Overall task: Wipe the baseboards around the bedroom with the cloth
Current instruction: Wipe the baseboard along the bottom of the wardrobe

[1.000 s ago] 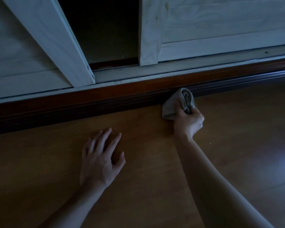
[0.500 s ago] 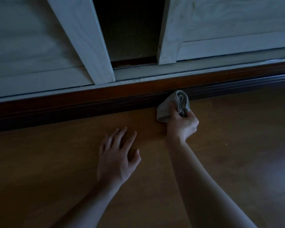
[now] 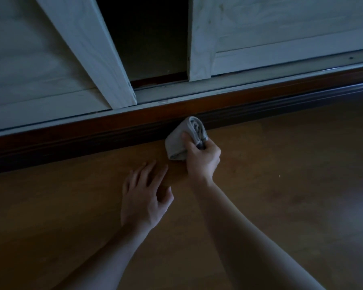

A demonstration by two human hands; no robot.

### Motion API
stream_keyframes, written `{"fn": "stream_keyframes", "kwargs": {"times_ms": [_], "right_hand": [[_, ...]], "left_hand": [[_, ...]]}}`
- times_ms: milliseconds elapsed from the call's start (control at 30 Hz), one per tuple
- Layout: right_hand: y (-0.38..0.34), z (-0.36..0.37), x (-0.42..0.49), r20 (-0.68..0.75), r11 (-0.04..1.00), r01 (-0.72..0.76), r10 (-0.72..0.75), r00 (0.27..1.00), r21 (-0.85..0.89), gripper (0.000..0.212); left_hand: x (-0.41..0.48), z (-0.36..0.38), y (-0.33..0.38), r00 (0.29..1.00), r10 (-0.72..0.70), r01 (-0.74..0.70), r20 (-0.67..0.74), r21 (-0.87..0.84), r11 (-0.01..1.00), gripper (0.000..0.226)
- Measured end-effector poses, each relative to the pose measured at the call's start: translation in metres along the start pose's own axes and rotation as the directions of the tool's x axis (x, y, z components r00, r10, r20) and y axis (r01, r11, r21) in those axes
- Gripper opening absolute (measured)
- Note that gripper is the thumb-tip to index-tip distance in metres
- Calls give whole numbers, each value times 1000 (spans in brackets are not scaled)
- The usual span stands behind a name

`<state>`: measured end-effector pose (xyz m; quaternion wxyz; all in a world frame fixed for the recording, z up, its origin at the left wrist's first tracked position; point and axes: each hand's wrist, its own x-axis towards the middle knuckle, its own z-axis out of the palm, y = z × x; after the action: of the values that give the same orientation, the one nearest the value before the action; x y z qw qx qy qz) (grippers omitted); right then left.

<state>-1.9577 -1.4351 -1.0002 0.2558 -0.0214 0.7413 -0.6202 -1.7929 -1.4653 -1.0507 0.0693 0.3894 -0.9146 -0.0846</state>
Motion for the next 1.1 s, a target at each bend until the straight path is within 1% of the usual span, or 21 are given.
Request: {"fn": "stream_keyframes", "kwargs": {"times_ms": [67,100,200,233,367,467,567,667,833,967,1100], "right_hand": [[-7,-21,12,5,997,67,-67,998,-26,16],[-11,-31,19,14,994,99,-99,995,-46,16],[-20,-52,37,51,966,220,-214,975,-139,25],[-22,-57,43,64,951,260,-253,965,-167,26],[-26,-79,70,91,908,341,-329,940,-244,28],[-31,-106,92,14,907,320,-329,944,-274,26],[-36,-129,112,-39,915,283,-306,951,-289,21],[-38,-133,119,-4,904,294,-311,950,-311,24],[-39,-140,127,109,892,312,-293,950,-326,27],[-45,-160,142,52,900,276,-275,960,-337,25],[-49,-162,144,35,904,240,-244,969,-354,25]], "left_hand": [[2,0,11,1000,-30,30,9,-9,1000,60],[3,0,21,1000,-19,19,13,-29,999,60],[11,4,61,994,101,-97,35,-94,991,61],[15,6,75,992,118,-112,45,-112,987,62],[29,18,113,990,98,-83,97,-149,985,64],[34,24,127,992,31,-22,126,-68,997,63],[35,25,131,989,22,-22,144,-2,1000,63],[35,24,133,988,15,-19,156,24,1000,62],[36,24,134,989,9,-9,148,0,1000,62],[37,23,135,989,1,-1,146,0,1000,63],[38,21,135,982,-3,2,186,7,1000,64]]}}
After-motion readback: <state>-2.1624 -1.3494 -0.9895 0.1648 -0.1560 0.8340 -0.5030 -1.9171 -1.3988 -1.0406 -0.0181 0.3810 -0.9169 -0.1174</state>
